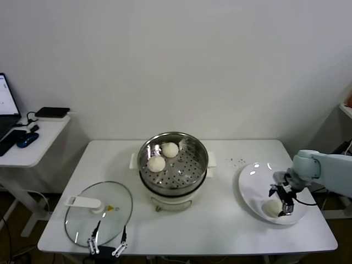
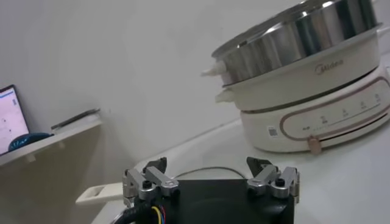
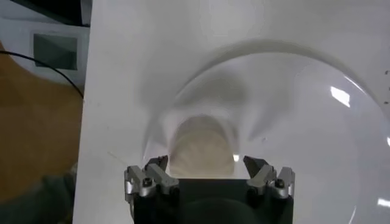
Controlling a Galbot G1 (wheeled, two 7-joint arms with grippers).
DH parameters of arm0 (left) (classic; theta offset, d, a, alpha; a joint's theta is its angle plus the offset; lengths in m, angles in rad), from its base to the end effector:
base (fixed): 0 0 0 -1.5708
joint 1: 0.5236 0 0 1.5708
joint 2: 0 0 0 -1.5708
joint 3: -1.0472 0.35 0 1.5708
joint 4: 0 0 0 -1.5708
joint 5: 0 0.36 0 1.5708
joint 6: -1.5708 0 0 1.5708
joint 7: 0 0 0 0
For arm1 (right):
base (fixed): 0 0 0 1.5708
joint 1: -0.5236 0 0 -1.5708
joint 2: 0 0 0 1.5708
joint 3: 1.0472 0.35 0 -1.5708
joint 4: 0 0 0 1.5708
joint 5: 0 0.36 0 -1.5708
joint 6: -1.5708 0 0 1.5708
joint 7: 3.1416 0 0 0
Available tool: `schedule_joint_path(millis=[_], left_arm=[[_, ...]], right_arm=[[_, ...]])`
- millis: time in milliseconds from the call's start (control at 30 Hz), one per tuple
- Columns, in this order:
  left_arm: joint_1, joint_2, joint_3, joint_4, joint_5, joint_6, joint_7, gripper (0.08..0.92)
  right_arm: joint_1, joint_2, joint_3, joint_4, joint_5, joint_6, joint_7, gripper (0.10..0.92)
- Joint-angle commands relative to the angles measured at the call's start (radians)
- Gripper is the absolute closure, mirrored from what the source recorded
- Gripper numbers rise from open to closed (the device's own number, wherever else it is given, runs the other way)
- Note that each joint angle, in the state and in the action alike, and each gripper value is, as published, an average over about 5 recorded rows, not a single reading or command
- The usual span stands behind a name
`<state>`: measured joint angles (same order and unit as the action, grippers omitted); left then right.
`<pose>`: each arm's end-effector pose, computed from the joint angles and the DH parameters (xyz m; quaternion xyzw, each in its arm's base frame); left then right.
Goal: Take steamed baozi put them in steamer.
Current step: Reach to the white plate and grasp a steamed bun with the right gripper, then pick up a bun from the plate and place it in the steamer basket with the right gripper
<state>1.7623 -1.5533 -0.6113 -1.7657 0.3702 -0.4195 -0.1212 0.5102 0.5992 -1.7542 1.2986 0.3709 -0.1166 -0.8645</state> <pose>0.0822 0.0358 -0.4419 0.0047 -0.9787 -0.2004 0.0444 0.4666 -0.2203 -0.2315 0.5250 -0.4944 0.5067 0.4724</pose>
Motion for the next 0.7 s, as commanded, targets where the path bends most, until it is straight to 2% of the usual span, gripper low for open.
schedule_joint_path(millis=[33,167,333,433,700], left_arm=[[-0.003,0.001,-0.002,-0.001,-0.002,0.003,-0.003,0.177],[-0.006,0.003,-0.006,-0.006,-0.005,0.007,-0.002,0.177],[-0.009,0.008,-0.009,-0.005,-0.007,0.008,-0.002,0.177],[-0.008,0.009,-0.009,-0.010,-0.008,0.009,-0.002,0.177],[0.001,0.015,-0.010,-0.023,-0.009,0.008,-0.001,0.177]], right_arm=[[-0.059,-0.006,0.062,-0.037,-0.019,0.000,-0.002,0.204],[-0.049,-0.007,0.058,-0.030,-0.011,0.000,-0.014,0.231],[-0.003,-0.006,0.019,-0.009,0.015,-0.001,-0.029,0.325],[0.038,0.000,-0.009,0.006,0.034,-0.001,-0.037,0.353],[0.357,0.095,-0.188,0.033,0.160,0.101,-0.098,0.373]])
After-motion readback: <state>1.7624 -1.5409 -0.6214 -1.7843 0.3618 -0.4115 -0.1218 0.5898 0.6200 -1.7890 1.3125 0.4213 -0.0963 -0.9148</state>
